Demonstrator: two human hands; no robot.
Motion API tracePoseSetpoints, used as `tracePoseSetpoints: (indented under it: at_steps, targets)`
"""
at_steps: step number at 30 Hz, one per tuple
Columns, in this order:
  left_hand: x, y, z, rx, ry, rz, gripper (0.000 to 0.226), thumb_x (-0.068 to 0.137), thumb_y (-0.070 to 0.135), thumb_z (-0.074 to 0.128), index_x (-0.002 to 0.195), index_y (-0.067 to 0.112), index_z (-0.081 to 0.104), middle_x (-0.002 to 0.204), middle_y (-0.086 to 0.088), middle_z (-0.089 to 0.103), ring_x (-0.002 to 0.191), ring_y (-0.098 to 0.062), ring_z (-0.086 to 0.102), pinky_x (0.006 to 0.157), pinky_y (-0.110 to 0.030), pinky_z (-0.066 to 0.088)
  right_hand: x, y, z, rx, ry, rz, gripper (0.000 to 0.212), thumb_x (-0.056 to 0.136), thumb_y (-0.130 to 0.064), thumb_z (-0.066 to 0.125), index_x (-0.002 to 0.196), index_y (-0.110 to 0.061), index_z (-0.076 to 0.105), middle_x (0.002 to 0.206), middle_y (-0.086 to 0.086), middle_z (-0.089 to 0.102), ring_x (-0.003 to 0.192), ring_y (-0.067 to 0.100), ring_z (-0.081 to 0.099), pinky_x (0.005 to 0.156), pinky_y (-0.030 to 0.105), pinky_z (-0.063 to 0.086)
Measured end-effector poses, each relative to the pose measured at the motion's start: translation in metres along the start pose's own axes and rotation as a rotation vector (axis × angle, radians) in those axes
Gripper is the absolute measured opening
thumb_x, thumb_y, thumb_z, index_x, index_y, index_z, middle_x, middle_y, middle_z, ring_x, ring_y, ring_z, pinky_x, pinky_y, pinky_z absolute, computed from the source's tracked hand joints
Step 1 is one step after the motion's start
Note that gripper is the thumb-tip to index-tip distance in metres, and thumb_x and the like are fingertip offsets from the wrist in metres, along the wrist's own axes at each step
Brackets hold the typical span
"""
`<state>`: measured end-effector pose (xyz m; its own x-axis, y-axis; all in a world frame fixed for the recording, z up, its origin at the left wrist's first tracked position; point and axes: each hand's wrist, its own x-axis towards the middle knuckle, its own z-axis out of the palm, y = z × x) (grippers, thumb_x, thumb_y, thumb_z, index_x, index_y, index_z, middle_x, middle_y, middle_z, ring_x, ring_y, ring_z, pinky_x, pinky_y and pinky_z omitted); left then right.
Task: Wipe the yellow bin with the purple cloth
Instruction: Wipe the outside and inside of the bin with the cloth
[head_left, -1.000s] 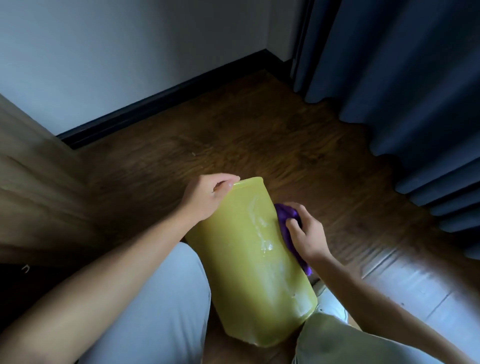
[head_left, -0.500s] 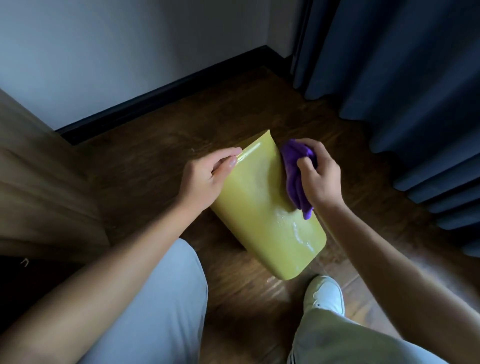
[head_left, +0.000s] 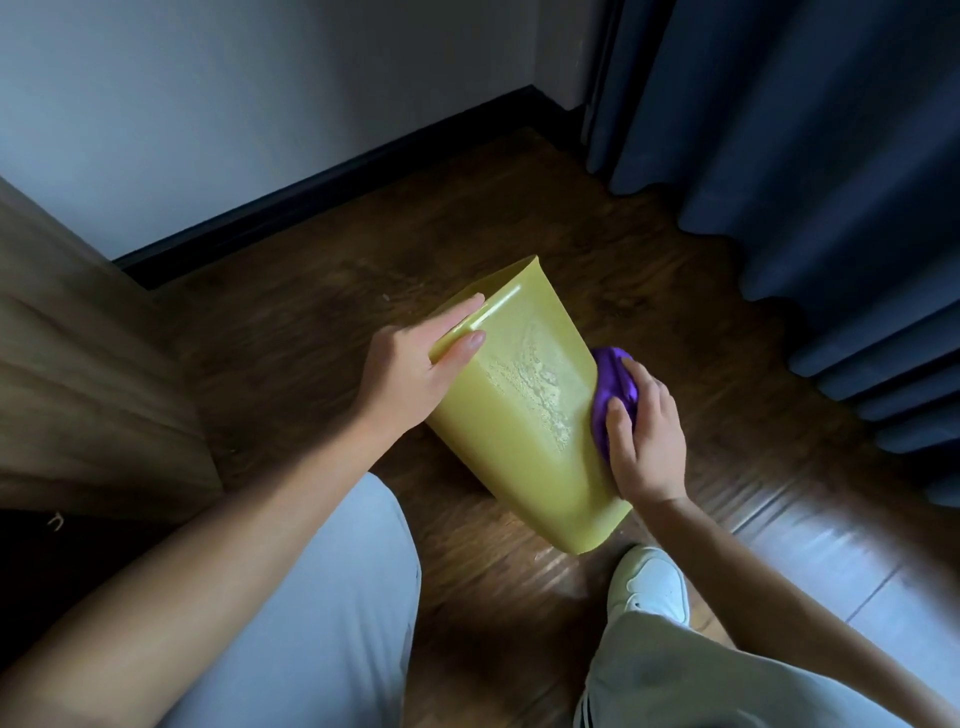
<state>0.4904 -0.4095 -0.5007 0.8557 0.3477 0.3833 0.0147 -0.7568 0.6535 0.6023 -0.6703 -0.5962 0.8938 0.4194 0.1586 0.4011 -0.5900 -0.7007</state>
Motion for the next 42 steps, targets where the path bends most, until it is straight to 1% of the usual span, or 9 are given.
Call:
tracePoseSetpoints:
  at_steps: [4, 11, 14, 18, 22, 25, 32, 38, 42]
  targets:
    - [0.001, 0.001, -0.001, -0.020, 0.005, 0.000, 0.043, 0.099, 0.031, 0.065, 0.135, 0.009, 0.065, 0.125, 0.002, 0.070, 0.102, -0.012, 0.074, 0.081, -0.036, 0.061, -0.020, 0.030, -0.004, -0.101, 0.020, 0.093, 0.053, 0.100, -0.046, 0.034, 0.147, -0.023, 0.046, 0.136, 0.006, 0.058, 0.122, 0.023, 0.052, 0.093, 0.030, 0.039]
    - [0.003, -0.005, -0.011, 0.029, -0.171, -0.083, 0.057, 0.099, 0.042, 0.059, 0.146, 0.010, 0.053, 0.134, -0.007, 0.068, 0.112, -0.020, 0.071, 0.095, -0.026, 0.056, -0.032, 0.056, -0.019, -0.287, 0.027, 0.277, 0.042, 0.105, -0.036, 0.043, 0.141, -0.017, 0.051, 0.131, 0.013, 0.057, 0.108, 0.037, 0.063, 0.080, 0.034, 0.043]
    - [0.001, -0.007, -0.013, 0.007, -0.078, -0.130, 0.045, 0.103, 0.032, 0.055, 0.141, 0.008, 0.058, 0.135, -0.007, 0.067, 0.120, -0.009, 0.063, 0.097, -0.008, 0.045, -0.002, 0.024, -0.035, -0.228, 0.115, 0.189, 0.046, 0.099, -0.041, 0.044, 0.138, -0.020, 0.055, 0.127, 0.012, 0.056, 0.102, 0.037, 0.064, 0.079, 0.036, 0.047]
    - [-0.001, -0.004, -0.009, -0.086, -0.007, -0.211, 0.038, 0.105, 0.024, 0.053, 0.138, 0.007, 0.061, 0.133, -0.004, 0.067, 0.120, 0.000, 0.060, 0.105, -0.021, 0.049, 0.046, -0.060, -0.050, -0.060, 0.213, -0.178, 0.041, 0.100, -0.031, 0.053, 0.138, -0.017, 0.057, 0.127, 0.010, 0.057, 0.107, 0.026, 0.061, 0.082, 0.031, 0.046]
    - [0.000, 0.004, -0.001, -0.118, 0.074, -0.224, 0.038, 0.104, 0.022, 0.050, 0.135, 0.008, 0.065, 0.120, 0.005, 0.070, 0.104, 0.012, 0.063, 0.096, -0.026, 0.053, 0.069, -0.132, -0.034, -0.084, 0.160, -0.477, 0.041, 0.100, -0.031, 0.056, 0.137, -0.013, 0.060, 0.127, 0.012, 0.059, 0.110, 0.027, 0.062, 0.082, 0.034, 0.052]
    - [0.000, 0.009, 0.003, -0.093, 0.106, -0.245, 0.037, 0.104, 0.023, 0.047, 0.135, 0.014, 0.065, 0.117, -0.004, 0.076, 0.100, -0.010, 0.070, 0.089, -0.033, 0.054, 0.060, -0.147, 0.002, -0.165, 0.097, -0.564, 0.043, 0.099, -0.031, 0.058, 0.137, -0.011, 0.061, 0.131, 0.016, 0.060, 0.105, 0.034, 0.060, 0.082, 0.044, 0.052]
    - [-0.002, 0.004, -0.004, -0.063, 0.131, -0.340, 0.034, 0.106, 0.022, 0.049, 0.132, 0.010, 0.067, 0.128, -0.002, 0.071, 0.118, -0.005, 0.064, 0.099, -0.012, 0.047, 0.020, -0.100, 0.033, -0.290, -0.041, -0.433, 0.052, 0.104, -0.048, 0.043, 0.150, -0.027, 0.049, 0.160, 0.007, 0.042, 0.147, 0.037, 0.035, 0.104, 0.054, 0.038]
    - [-0.002, 0.001, -0.008, -0.178, 0.093, -0.483, 0.032, 0.102, 0.023, 0.057, 0.130, 0.015, 0.068, 0.119, 0.005, 0.073, 0.110, -0.003, 0.067, 0.093, -0.018, 0.053, -0.001, -0.045, 0.021, -0.344, 0.000, -0.345, 0.050, 0.100, -0.046, 0.048, 0.144, -0.023, 0.055, 0.153, 0.011, 0.050, 0.141, 0.040, 0.044, 0.102, 0.055, 0.043]
    - [-0.003, -0.005, -0.011, -0.130, 0.033, -0.543, 0.027, 0.103, 0.034, 0.055, 0.111, 0.014, 0.072, 0.090, 0.000, 0.073, 0.077, -0.011, 0.064, 0.071, -0.030, 0.050, -0.011, -0.015, 0.014, -0.371, 0.051, -0.255, 0.050, 0.096, -0.043, 0.053, 0.140, -0.021, 0.059, 0.144, 0.014, 0.056, 0.128, 0.040, 0.050, 0.093, 0.051, 0.045]
